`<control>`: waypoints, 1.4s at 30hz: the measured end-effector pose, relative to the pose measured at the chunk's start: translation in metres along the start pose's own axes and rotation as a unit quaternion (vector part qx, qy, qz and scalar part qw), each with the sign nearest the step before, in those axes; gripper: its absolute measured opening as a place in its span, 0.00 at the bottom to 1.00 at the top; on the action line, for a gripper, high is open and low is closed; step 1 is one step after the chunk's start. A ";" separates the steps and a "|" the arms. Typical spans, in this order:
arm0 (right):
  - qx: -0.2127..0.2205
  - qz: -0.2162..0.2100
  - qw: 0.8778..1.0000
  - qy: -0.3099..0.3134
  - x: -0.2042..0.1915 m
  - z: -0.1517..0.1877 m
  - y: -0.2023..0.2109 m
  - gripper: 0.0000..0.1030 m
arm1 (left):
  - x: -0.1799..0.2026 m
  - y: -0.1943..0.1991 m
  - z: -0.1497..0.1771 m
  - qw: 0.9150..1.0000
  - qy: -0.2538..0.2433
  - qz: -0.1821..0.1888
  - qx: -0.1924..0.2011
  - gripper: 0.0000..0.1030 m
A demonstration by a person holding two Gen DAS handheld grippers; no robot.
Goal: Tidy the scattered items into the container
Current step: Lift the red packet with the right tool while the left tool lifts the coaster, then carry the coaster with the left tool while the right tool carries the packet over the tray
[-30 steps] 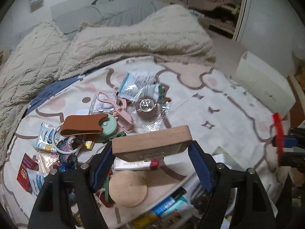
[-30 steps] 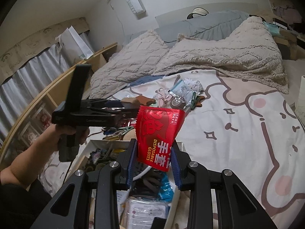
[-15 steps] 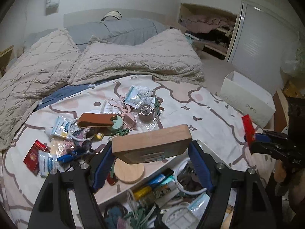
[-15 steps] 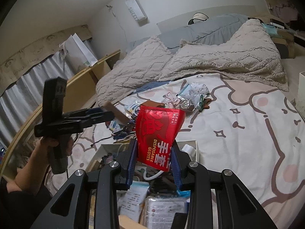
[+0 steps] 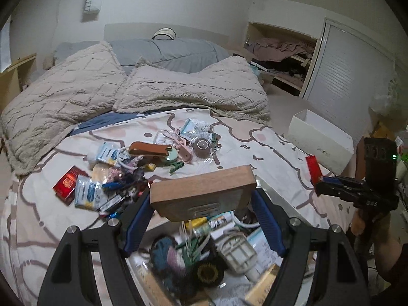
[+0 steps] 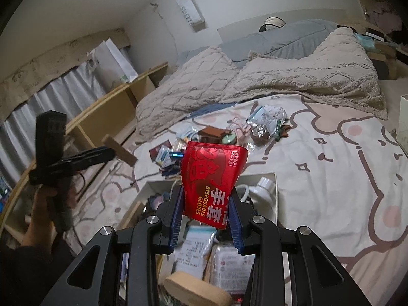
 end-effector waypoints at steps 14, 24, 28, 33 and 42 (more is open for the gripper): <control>-0.031 0.001 1.000 -0.003 -0.005 0.030 -0.002 0.33 | 0.013 0.012 0.071 0.993 -0.026 0.019 -0.116 0.75; -0.040 -0.004 0.999 -0.011 -0.002 0.037 -0.006 0.33 | 0.015 -0.005 0.105 0.973 -0.061 0.010 -0.224 0.75; -0.046 -0.005 0.999 -0.013 0.000 0.038 -0.009 0.33 | 0.024 -0.015 0.113 0.964 -0.083 0.012 -0.251 0.75; -0.053 -0.002 0.998 -0.016 0.004 0.039 -0.010 0.33 | 0.027 -0.022 0.107 0.965 -0.087 0.007 -0.249 0.75; -0.078 -0.004 0.997 -0.015 0.005 0.050 -0.019 0.33 | 0.025 -0.037 0.100 0.969 -0.067 -0.008 -0.237 0.75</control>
Point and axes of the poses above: each gripper's, at about its wrist camera, not at the fingertips, and y roughly against the way its jaws point, x to its right, z to its underside, the point moved 3 cm from there along -y, roughly the way its jaws point, and after that the axes turned 12 degrees about -z, right-handed, at the moved point
